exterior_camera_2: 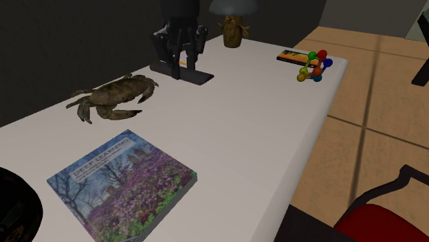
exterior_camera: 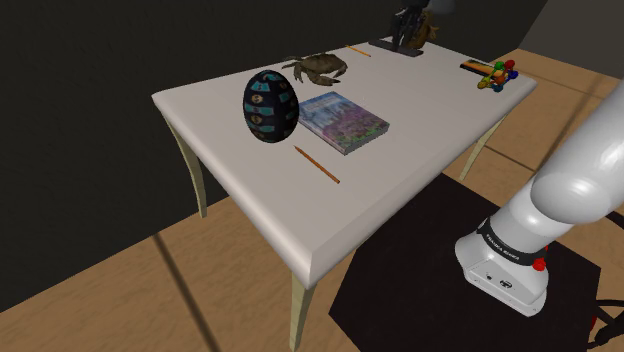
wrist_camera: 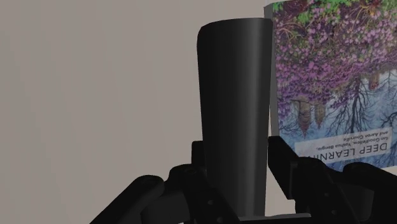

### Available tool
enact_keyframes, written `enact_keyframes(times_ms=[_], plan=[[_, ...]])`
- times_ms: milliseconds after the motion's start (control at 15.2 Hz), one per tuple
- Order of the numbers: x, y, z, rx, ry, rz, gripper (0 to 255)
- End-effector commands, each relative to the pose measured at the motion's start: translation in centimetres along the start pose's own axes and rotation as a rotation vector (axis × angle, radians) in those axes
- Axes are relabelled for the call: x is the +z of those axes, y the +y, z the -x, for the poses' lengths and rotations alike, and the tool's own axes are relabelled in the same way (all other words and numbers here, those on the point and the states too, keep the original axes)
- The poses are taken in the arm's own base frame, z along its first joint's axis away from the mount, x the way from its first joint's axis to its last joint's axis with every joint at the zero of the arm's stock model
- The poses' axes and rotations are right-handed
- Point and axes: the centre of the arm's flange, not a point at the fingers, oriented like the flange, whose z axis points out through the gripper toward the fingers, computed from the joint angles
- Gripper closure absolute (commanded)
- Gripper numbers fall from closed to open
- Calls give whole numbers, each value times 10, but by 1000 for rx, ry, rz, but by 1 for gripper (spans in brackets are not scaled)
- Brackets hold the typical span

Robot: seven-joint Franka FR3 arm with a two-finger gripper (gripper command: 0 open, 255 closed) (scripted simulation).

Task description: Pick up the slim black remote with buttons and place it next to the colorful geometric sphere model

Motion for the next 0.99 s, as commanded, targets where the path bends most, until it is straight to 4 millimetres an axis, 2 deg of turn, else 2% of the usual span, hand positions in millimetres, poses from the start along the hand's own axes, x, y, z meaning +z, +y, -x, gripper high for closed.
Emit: enact_keyframes(times_ms=[0,924], plan=[[-4,17,10,0,0,0,255],[-16,179,98,0,0,0,255]])
